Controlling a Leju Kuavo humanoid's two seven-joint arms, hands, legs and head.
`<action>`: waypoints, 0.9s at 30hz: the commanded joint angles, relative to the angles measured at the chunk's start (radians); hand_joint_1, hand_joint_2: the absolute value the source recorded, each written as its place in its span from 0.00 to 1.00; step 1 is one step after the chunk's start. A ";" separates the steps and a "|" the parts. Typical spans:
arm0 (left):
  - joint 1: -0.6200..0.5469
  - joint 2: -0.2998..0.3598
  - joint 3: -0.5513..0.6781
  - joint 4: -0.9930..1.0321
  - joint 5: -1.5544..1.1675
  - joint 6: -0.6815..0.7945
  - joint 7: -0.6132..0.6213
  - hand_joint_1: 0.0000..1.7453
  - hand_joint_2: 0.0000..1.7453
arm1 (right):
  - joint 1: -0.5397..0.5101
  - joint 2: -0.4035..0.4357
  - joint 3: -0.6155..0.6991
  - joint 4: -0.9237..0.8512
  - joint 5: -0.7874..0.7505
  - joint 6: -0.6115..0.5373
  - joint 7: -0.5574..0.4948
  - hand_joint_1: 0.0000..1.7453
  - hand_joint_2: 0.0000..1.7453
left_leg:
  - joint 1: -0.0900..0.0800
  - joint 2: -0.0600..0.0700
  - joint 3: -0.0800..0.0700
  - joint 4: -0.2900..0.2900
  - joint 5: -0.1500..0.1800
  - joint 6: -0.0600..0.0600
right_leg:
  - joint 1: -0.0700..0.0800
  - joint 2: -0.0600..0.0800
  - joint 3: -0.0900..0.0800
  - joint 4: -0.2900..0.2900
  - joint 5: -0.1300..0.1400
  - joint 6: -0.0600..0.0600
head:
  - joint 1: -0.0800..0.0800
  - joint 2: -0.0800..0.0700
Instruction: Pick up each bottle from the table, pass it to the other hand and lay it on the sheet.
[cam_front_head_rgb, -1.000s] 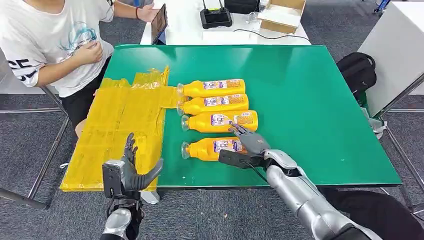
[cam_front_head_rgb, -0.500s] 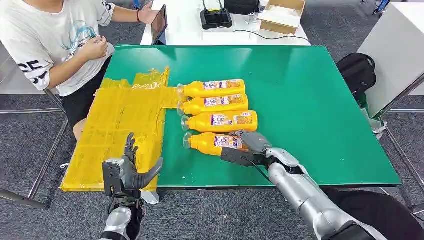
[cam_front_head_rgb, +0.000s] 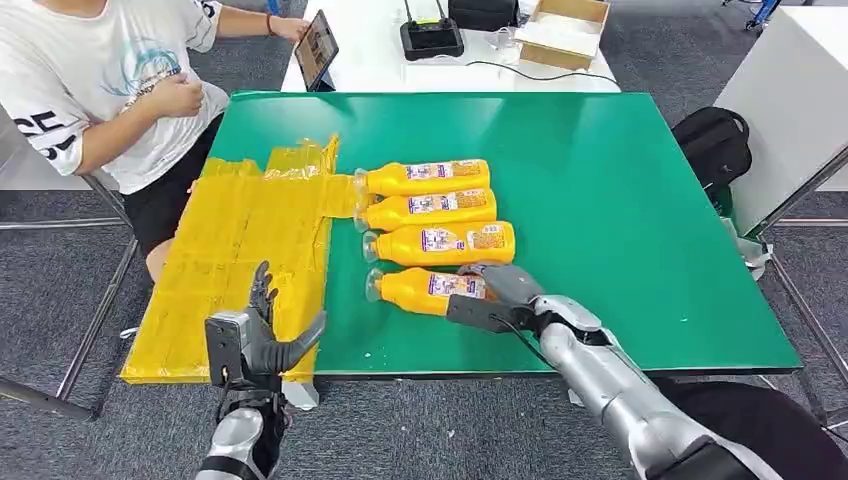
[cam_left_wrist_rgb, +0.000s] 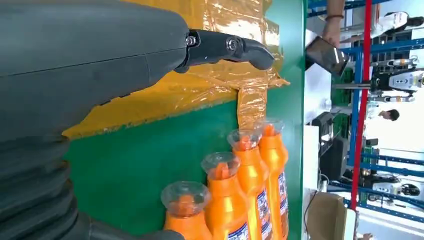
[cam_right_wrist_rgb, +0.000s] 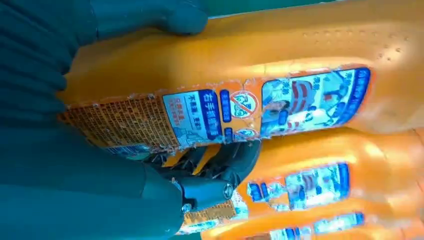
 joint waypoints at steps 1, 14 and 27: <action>0.001 0.016 -0.012 0.015 0.013 -0.004 -0.013 0.00 1.00 | 0.271 0.124 -0.259 -0.435 -0.109 -0.204 -0.190 1.00 1.00 | 0.001 0.002 0.002 -0.002 -0.001 0.000 | 0.001 0.001 0.002 -0.001 -0.001 -0.003 | 0.000 0.000; 0.013 0.016 -0.028 0.000 0.034 0.000 -0.027 0.00 1.00 | 0.343 0.226 -0.419 -0.638 -0.167 -0.430 -0.332 1.00 1.00 | -0.001 0.000 -0.006 0.000 -0.001 0.001 | -0.002 0.000 -0.006 0.001 -0.001 -0.002 | 0.000 0.000; 0.047 0.055 -0.167 -0.142 0.242 -0.325 0.031 0.00 1.00 | 0.343 0.235 -0.377 -0.461 -0.166 -0.379 -0.410 1.00 1.00 | -0.001 0.001 -0.005 -0.001 -0.001 0.001 | -0.001 0.000 -0.005 -0.001 -0.001 -0.002 | 0.000 0.000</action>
